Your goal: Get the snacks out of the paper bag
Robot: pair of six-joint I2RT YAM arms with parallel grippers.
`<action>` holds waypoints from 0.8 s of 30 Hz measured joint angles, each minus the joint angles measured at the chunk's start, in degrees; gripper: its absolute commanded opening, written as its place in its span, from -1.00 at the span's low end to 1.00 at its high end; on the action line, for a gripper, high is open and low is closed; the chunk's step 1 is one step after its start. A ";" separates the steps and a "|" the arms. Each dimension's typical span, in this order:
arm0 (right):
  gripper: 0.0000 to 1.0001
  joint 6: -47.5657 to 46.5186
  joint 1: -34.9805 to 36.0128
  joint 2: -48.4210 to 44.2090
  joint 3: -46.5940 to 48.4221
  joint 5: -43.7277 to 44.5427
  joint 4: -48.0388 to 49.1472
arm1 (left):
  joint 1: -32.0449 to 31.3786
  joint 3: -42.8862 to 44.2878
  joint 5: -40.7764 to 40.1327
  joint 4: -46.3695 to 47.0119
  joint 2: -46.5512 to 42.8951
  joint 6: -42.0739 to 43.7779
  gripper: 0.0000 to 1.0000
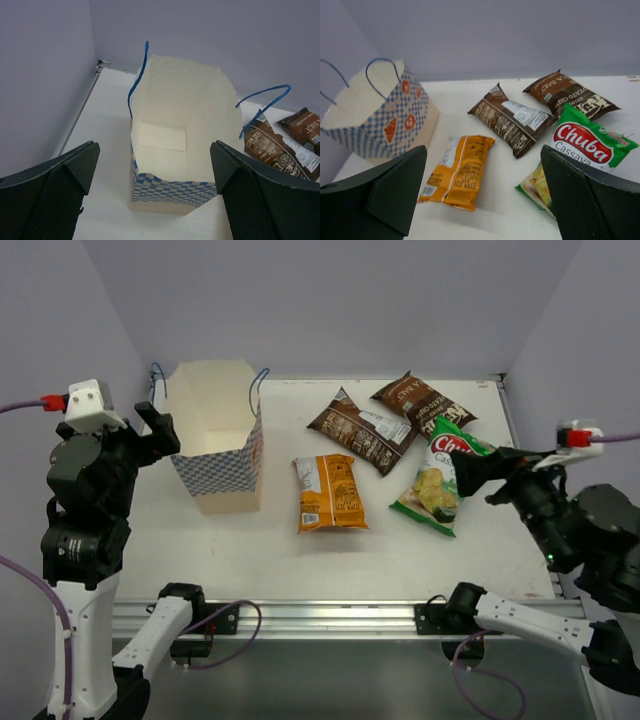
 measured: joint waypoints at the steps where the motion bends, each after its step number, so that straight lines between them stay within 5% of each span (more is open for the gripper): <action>1: 0.98 0.39 0.00 -1.90 0.00 1.49 0.09 | -0.09 -0.42 -0.15 -0.11 -1.03 0.39 1.00; 12: 0.98 -0.48 0.00 -17.44 -5.57 6.43 -0.28 | -1.73 -6.54 -3.34 -3.74 -10.19 1.20 1.00; 24: 0.98 -1.51 0.00 -20.70 -8.66 4.57 -0.85 | -3.10 -8.41 -4.79 -7.78 -15.65 0.92 1.00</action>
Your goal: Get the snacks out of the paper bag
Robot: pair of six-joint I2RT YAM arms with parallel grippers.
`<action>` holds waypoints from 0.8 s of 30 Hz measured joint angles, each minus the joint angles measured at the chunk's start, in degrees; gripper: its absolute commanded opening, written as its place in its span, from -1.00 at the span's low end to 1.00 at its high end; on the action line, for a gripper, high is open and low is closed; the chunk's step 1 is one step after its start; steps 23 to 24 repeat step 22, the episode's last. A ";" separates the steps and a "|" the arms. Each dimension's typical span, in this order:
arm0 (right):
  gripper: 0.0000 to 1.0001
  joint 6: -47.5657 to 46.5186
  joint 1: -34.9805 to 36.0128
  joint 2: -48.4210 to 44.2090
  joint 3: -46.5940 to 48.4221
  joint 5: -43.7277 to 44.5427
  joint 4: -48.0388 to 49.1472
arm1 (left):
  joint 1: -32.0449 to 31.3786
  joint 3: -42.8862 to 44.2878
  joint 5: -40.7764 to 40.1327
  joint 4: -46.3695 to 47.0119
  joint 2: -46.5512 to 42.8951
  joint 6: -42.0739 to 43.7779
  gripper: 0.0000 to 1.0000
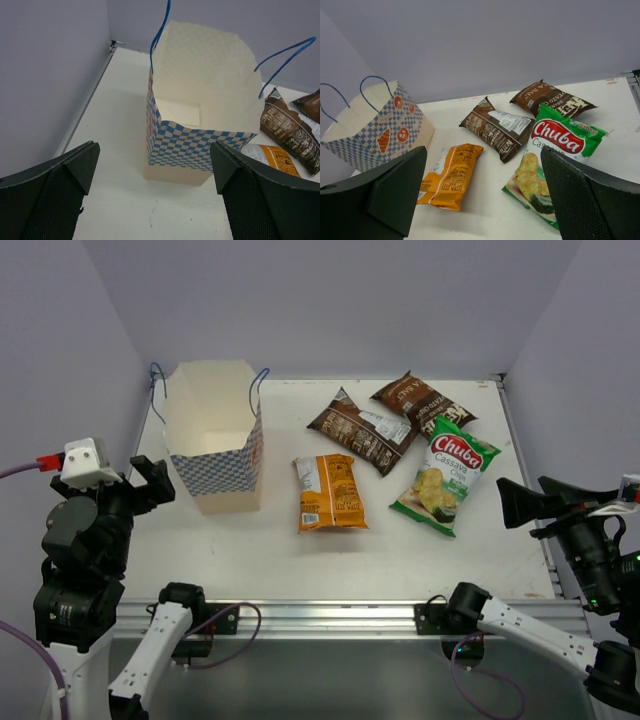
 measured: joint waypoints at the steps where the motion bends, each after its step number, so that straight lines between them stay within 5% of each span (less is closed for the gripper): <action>1: 0.98 -0.11 0.00 0.00 -0.11 -0.11 0.00 | -0.09 0.00 -0.09 -0.39 -0.11 -0.07 1.00; 24: 0.98 -2.47 0.00 -0.26 -0.15 -1.49 0.87 | -0.74 0.02 -0.72 -3.54 -0.22 -1.31 1.00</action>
